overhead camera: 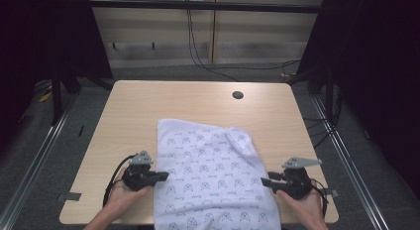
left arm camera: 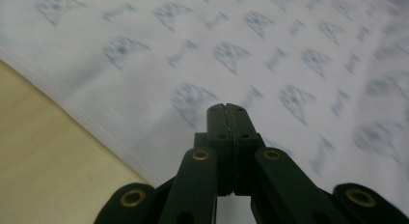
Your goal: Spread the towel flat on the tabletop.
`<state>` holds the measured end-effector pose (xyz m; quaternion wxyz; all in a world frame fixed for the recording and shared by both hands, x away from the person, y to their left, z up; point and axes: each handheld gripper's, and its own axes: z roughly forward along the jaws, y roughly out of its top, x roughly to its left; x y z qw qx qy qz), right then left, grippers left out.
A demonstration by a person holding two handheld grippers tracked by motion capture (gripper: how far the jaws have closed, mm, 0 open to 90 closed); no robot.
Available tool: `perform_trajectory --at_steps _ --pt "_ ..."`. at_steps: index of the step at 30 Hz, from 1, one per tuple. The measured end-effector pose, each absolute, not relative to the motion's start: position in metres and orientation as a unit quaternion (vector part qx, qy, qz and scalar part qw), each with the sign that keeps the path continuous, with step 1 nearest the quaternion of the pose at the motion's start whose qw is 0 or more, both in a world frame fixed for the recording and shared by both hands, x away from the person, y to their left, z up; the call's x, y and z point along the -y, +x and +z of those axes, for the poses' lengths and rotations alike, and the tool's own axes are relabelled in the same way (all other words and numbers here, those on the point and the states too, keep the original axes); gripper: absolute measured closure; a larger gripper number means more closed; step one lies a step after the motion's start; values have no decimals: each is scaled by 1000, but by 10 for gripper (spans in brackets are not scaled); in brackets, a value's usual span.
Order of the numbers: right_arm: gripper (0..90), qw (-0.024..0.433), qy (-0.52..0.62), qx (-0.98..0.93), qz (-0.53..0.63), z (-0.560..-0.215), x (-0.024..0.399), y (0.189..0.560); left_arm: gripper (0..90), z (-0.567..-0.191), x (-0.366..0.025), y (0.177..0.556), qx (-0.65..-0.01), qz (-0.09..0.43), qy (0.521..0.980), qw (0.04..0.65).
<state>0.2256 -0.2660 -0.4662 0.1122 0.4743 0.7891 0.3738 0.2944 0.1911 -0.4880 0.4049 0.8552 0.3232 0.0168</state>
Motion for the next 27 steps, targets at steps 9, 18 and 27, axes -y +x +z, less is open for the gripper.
perform_trajectory --at_steps 9,18,27 --pt "588 143 472 -783 380 -461 248 309 900 -496 -168 353 -359 60 845 392" --pt "607 169 476 -774 381 -467 239 363 900 -502 -166 347 -348 53 851 390" --pt "640 139 455 -795 376 -479 221 413 900 -501 -165 338 -336 40 857 389"
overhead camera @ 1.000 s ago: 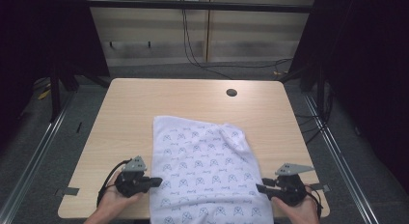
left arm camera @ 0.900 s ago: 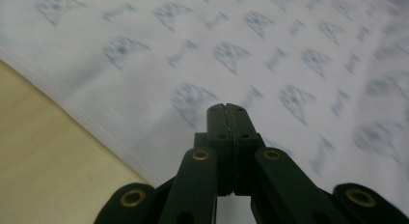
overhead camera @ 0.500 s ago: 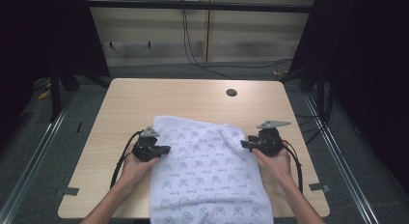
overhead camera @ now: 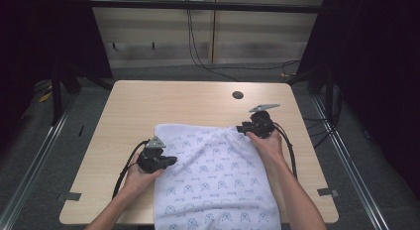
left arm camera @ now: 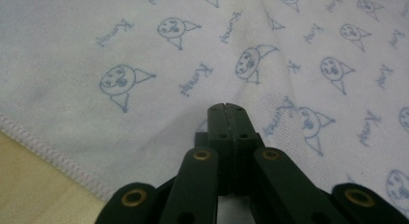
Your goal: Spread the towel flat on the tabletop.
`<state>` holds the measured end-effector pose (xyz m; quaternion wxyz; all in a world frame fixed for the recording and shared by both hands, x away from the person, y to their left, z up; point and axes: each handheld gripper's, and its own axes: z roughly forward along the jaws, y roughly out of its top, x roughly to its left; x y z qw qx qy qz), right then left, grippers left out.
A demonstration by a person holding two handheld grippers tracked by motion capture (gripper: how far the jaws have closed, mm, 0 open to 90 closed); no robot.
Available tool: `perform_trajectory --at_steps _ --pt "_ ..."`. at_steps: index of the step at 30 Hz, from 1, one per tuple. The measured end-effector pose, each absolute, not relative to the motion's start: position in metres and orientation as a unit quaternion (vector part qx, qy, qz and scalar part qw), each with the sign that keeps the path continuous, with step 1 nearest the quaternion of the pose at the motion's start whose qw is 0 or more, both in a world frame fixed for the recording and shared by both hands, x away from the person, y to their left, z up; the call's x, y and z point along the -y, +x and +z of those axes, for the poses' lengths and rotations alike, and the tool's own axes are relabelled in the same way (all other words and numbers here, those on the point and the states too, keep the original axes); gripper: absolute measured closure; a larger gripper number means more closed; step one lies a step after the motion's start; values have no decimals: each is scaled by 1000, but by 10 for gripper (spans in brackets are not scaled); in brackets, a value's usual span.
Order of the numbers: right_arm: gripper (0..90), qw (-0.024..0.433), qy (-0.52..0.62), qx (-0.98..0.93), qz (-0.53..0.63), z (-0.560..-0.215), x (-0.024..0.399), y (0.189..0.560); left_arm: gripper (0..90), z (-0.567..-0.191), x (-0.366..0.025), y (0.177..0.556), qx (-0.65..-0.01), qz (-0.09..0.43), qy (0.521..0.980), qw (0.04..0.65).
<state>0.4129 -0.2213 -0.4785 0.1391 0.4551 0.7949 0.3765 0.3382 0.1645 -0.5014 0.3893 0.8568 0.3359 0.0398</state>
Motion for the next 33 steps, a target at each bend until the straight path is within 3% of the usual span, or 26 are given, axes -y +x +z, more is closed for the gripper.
perform_trajectory --at_steps 7,12,14,15,16,17,21,26,33 --pt "624 126 471 -799 353 -496 212 439 869 -502 -169 341 -336 39 856 391" --pt "644 132 456 -806 353 -504 207 434 660 -499 -173 344 -369 45 842 392" --pt "749 126 451 -810 353 -504 205 432 610 -498 -176 346 -379 56 837 392" --pt "749 126 451 -810 353 -504 205 432 593 -498 -176 346 -379 56 837 392" --pt "874 123 444 -816 348 -503 205 429 579 -498 -179 347 -393 58 826 401" --pt "885 123 443 -815 351 -502 205 429 569 -498 -181 348 -395 59 823 404" --pt "889 121 459 -797 373 -495 215 429 584 -498 -184 349 -391 65 826 401" --pt "891 168 485 -763 393 -464 249 431 624 -501 -181 349 -391 80 829 392" --pt "891 193 499 -744 400 -449 274 431 623 -501 -180 350 -384 76 833 390"
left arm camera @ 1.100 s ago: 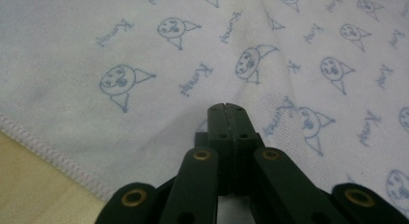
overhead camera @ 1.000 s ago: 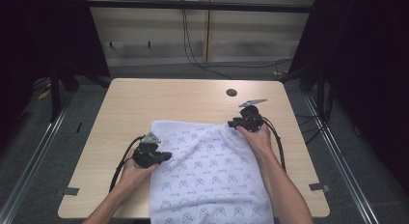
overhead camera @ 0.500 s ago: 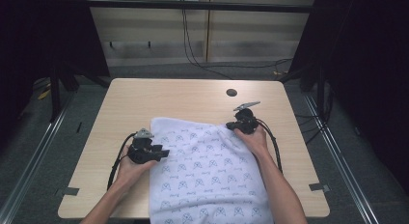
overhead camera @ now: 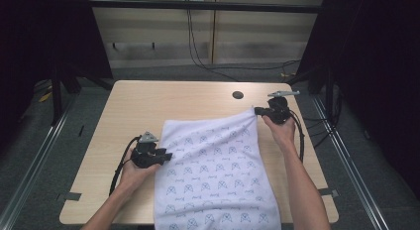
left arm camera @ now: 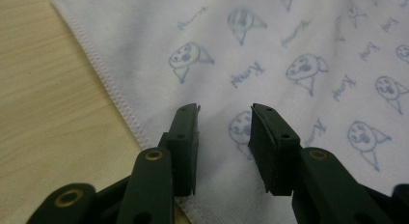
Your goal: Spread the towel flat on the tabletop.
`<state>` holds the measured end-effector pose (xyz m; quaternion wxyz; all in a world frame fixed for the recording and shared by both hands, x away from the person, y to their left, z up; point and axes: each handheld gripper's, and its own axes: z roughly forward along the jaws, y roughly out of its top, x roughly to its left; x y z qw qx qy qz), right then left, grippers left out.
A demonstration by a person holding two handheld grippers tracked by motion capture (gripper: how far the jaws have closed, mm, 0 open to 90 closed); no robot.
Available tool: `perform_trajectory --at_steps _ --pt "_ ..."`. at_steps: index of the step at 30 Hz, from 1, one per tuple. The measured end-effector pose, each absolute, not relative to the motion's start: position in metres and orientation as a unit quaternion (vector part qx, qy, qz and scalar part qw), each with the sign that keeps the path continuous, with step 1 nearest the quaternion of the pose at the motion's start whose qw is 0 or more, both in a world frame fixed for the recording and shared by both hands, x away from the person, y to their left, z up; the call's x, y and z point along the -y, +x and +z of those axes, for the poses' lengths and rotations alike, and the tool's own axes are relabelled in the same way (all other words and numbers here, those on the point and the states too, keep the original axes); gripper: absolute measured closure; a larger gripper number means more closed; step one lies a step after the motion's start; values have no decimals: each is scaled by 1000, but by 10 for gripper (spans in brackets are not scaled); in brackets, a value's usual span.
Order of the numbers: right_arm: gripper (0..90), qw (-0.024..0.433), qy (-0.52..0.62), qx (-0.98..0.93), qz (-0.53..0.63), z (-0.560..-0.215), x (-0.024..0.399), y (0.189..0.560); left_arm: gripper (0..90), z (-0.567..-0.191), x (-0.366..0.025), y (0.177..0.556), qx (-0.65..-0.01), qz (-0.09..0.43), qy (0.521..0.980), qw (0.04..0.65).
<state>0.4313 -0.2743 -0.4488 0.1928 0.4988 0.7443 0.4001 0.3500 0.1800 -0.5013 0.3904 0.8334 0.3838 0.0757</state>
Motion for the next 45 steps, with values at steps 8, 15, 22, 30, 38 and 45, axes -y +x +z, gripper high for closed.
perform_trajectory --at_steps 8,15,22,30,38,45 --pt "661 185 507 -755 373 -467 276 419 607 -502 -180 354 -389 75 829 395" --pt "678 149 448 -796 378 -471 252 375 603 -499 -180 354 -393 72 827 396" --pt "622 111 407 -827 372 -485 252 339 800 -491 -191 339 -351 62 845 399" --pt "611 130 394 -843 344 -501 242 336 626 -498 -181 331 -351 92 856 369" --pt "872 133 398 -844 334 -498 249 323 871 -501 -174 338 -340 97 857 375" --pt "869 117 418 -835 337 -497 265 291 860 -500 -160 327 -316 88 868 373"
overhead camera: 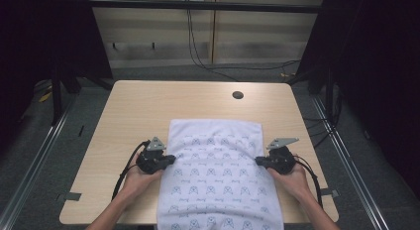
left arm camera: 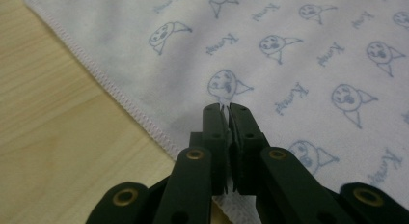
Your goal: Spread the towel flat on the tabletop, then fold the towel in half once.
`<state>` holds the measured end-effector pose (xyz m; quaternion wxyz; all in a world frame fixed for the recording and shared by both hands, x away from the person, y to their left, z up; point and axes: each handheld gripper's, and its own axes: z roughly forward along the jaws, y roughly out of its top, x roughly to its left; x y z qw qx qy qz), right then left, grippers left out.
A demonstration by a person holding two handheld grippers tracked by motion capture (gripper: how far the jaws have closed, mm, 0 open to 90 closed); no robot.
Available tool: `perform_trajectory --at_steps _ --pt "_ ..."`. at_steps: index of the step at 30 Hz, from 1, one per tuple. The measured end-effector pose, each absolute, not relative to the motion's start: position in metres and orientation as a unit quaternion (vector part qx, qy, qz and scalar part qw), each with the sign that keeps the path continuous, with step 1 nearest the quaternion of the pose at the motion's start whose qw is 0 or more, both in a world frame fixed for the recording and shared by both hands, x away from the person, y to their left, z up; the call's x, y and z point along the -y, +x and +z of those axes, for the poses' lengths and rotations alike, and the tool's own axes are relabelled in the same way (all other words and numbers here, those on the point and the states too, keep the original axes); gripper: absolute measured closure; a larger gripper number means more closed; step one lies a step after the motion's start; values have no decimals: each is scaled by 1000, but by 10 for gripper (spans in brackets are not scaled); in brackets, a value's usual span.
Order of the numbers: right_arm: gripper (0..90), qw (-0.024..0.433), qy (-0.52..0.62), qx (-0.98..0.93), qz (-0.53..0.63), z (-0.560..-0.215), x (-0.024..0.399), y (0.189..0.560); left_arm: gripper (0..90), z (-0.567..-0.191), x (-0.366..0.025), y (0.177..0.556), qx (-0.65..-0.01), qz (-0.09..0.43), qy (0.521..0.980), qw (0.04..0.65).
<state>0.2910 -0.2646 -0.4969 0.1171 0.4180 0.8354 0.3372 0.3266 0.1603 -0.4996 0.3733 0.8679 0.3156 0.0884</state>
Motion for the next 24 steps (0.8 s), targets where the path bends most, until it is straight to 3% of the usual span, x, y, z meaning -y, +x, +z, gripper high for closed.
perform_trajectory --at_steps 7,11,12,16,24 --pt "849 107 408 -842 337 -495 271 245 829 -497 -162 295 -303 62 875 372" --pt "781 89 408 -842 342 -494 272 235 800 -495 -165 277 -287 54 884 364" --pt "710 87 410 -842 339 -493 270 233 784 -494 -169 273 -291 44 882 367" --pt "633 105 417 -830 355 -489 273 240 705 -492 -174 273 -296 40 878 373" --pt "599 137 444 -806 368 -484 287 280 653 -485 -179 309 -329 53 856 396"
